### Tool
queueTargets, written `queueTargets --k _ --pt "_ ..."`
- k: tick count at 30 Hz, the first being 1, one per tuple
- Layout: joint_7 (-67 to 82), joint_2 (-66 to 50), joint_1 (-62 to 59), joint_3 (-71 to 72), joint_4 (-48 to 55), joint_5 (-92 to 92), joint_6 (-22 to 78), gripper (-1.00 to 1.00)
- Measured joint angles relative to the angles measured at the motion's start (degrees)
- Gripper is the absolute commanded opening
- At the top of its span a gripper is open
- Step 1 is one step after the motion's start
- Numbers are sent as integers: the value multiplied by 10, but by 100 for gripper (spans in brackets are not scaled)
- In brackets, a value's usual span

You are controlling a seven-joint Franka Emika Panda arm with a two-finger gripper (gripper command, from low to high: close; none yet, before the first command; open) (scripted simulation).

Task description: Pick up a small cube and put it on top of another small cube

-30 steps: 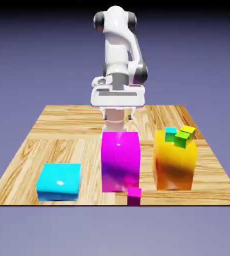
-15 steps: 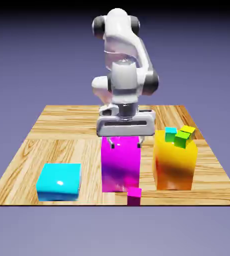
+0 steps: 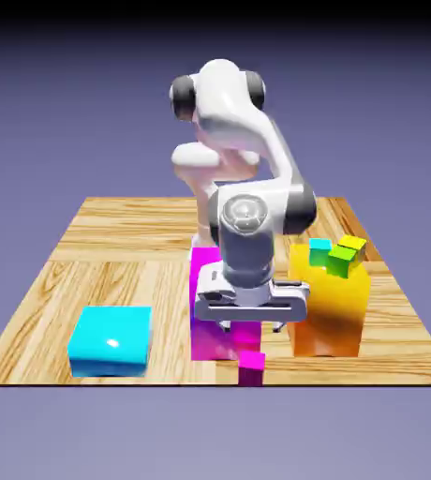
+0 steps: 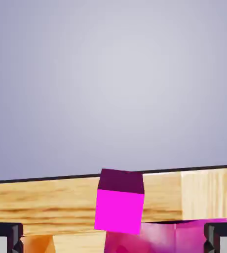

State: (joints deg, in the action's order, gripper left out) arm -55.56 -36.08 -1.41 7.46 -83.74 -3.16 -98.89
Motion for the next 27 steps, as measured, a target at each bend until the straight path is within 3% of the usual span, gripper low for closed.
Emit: queueTargets --k 22,27 --pt "-77 -406 -12 44 457 -19 444 0" --pt "-74 -385 -16 44 398 -19 410 0"
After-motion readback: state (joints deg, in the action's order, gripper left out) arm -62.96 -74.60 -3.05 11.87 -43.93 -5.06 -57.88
